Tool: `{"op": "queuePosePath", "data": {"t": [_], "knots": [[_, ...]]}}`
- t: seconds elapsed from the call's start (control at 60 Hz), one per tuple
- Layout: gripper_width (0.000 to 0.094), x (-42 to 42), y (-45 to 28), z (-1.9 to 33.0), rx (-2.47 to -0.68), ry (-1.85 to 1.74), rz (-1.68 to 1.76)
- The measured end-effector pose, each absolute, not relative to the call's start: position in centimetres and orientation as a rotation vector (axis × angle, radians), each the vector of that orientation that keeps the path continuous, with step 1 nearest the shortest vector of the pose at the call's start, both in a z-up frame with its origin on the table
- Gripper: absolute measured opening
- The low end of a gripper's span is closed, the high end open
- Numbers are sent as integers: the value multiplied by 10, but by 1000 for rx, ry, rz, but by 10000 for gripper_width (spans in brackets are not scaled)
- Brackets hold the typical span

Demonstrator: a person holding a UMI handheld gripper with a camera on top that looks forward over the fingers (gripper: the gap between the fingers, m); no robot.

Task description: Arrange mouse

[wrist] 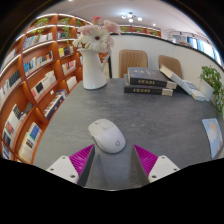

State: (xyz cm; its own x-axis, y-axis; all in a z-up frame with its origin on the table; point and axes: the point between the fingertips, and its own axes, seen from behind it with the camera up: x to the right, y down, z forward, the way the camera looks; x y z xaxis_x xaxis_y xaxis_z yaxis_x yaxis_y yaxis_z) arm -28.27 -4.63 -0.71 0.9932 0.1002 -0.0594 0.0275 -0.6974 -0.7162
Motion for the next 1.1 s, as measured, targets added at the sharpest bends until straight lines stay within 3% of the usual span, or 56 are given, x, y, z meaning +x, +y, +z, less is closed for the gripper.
{"op": "queuePosePath", "data": {"t": [0.283, 0.417, 0.75, 1.017, 1.1], "knots": [[719, -276, 29, -12, -2338, 35, 72], [568, -268, 46, -12, -2343, 86, 61], [373, -267, 44, -15, -2427, 28, 113], [371, -265, 39, -13, -2462, -95, 198], [372, -255, 34, 7, -2452, -177, 212]]}}
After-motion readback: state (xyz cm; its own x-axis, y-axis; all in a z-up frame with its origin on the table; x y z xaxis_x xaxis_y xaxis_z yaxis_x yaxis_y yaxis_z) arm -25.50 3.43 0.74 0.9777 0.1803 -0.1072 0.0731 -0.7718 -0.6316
